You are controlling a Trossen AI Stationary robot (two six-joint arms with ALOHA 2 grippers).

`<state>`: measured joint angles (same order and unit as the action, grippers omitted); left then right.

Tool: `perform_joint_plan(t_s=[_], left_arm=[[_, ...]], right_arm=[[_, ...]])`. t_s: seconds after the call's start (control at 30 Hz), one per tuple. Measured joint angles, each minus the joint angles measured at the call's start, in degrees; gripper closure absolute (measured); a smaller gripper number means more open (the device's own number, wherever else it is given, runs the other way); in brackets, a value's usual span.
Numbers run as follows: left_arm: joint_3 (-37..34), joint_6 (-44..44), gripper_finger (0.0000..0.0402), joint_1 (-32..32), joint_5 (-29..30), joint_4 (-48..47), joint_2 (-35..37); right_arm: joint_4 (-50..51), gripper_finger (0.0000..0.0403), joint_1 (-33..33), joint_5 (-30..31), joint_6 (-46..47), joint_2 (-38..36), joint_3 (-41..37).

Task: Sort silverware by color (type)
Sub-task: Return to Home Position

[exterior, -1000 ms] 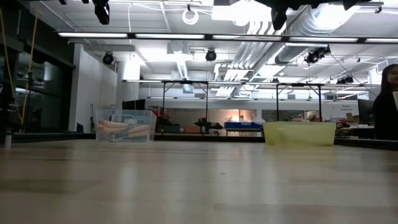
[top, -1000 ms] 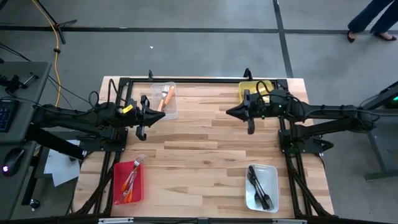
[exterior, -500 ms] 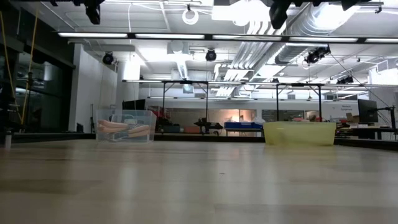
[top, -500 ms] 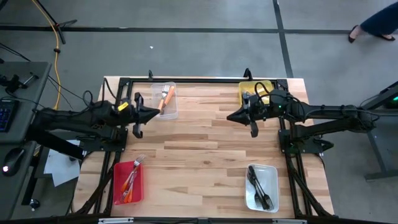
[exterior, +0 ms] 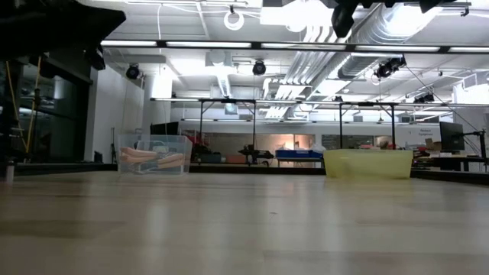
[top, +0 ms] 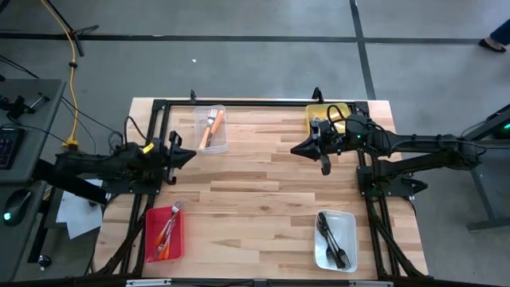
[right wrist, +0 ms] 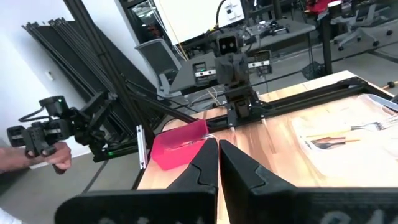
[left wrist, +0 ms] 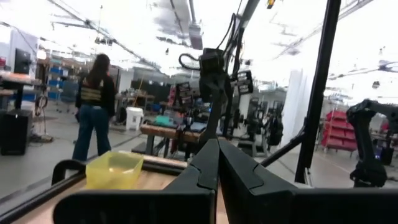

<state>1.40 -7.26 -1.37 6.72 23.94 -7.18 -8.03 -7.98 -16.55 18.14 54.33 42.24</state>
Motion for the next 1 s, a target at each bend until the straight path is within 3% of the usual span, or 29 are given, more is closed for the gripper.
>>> perform_joint_plan(t_s=[0.2, 0.4, 0.8, 1.0], left_arm=[[-0.72, -1.36, 0.0401, 0.0, -0.48, -6.98, 7.18], [-0.72, -7.07, 0.0401, 0.0, 0.0, -9.82, 6.3], [-0.69, -7.64, 0.0401, 0.0, -0.04, -12.63, 5.82], [-0.69, -7.62, 0.0401, 0.0, -0.07, -12.59, 5.84]], right_arm=[[0.0, 0.0403, -0.3, 1.05, -0.07, -0.02, 0.02], [1.35, 0.0403, -0.27, 0.82, -2.57, -2.31, 0.04], [20.99, 0.0403, -0.28, -0.26, -12.55, -20.09, 0.04], [18.2, 0.0403, -0.36, 6.33, -18.14, -21.34, 0.07]])
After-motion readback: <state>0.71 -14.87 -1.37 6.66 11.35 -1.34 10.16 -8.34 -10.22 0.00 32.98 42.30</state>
